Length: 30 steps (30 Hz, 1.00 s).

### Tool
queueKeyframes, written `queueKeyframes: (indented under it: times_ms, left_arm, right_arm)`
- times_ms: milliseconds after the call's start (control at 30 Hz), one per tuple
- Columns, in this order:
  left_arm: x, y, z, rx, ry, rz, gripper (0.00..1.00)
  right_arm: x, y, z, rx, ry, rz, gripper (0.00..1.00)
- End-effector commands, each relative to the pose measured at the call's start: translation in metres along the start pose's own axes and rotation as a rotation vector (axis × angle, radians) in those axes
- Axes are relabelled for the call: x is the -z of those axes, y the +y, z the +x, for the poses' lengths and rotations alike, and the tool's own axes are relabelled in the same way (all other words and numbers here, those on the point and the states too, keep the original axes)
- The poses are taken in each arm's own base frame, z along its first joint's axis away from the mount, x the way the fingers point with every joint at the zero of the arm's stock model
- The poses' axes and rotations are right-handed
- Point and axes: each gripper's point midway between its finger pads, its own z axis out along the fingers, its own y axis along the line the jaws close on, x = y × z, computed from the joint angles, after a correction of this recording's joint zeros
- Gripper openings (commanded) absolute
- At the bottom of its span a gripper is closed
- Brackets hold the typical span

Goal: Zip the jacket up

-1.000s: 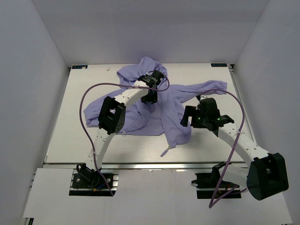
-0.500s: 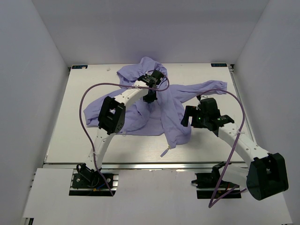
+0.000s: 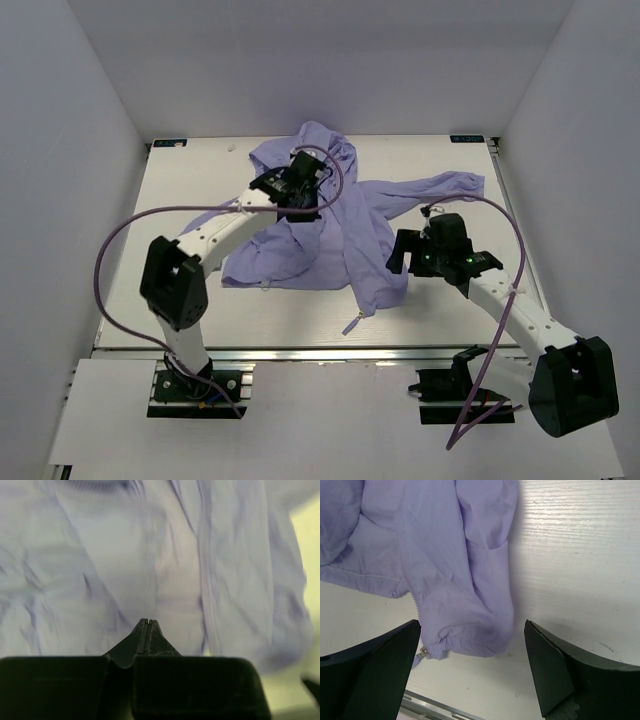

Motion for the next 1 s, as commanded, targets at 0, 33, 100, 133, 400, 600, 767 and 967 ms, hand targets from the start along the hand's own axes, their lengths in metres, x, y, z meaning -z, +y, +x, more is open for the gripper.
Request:
queueKeyframes:
  times_ms: [0,33,100,133,400,600,767,967]
  left_arm:
    - [0.039,-0.02,0.057,-0.075,0.095,0.096,0.0]
    - [0.052,-0.033,0.078,-0.116,0.13,0.142,0.0]
    - [0.075,-0.035,0.114,-0.169,0.2,0.185,0.0]
    - [0.084,-0.04,0.13,-0.189,0.23,0.209,0.0]
    - [0.059,-0.027,0.1,-0.147,0.042,-0.103,0.88]
    - [-0.015,-0.017,0.026,-0.018,0.018,-0.223,0.91]
    - [-0.066,0.013,-0.003,0.058,0.049,-0.297,0.92]
    - [-0.104,0.014,-0.019,0.081,0.053,-0.216,0.88]
  right_arm:
    - [0.001,0.007,-0.002,0.001,-0.025,-0.046,0.89]
    - [0.0,0.007,-0.001,-0.001,-0.02,-0.052,0.89]
    - [-0.002,0.01,0.003,-0.007,-0.007,-0.071,0.89]
    - [-0.002,0.012,0.004,-0.004,-0.004,-0.084,0.89]
    - [-0.003,0.011,0.009,0.003,0.0,-0.096,0.89]
    - [-0.005,0.009,0.01,-0.002,0.013,-0.077,0.89]
    - [-0.009,0.007,0.01,0.008,0.03,-0.064,0.89]
    - [-0.016,0.001,0.011,0.011,0.052,-0.032,0.89]
